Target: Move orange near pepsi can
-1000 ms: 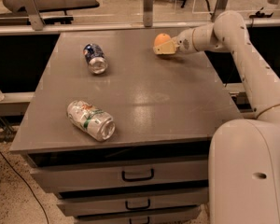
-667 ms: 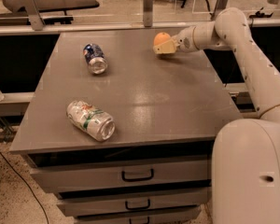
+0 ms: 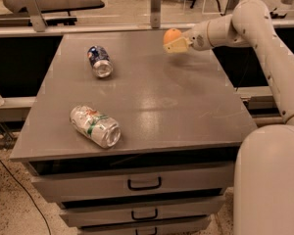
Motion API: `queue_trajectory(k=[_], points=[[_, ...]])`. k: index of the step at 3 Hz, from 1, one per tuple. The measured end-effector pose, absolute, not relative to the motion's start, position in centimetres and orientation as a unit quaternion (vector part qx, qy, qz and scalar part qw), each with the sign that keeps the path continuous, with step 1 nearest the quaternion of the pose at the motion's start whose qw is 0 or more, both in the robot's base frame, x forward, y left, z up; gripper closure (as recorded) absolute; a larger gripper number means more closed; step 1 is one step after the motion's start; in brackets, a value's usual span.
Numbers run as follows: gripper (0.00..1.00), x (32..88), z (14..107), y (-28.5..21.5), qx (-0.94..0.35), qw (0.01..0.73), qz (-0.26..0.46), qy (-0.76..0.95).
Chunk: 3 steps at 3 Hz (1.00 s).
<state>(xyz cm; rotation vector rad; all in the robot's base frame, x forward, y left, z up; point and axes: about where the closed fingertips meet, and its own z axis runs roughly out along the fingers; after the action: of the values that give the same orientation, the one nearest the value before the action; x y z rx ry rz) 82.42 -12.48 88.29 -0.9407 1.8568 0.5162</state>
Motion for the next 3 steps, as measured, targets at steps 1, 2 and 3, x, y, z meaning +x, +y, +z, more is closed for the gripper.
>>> queue_trajectory(k=[1,2,3], points=[[1.00,82.2,88.3,-10.7,-0.395,0.477,0.227,0.752],[1.00,80.3,88.8,-6.7,-0.427,0.467,0.258,0.729],[1.00,77.8,89.3,-2.3,-0.463,0.457,0.282,0.705]])
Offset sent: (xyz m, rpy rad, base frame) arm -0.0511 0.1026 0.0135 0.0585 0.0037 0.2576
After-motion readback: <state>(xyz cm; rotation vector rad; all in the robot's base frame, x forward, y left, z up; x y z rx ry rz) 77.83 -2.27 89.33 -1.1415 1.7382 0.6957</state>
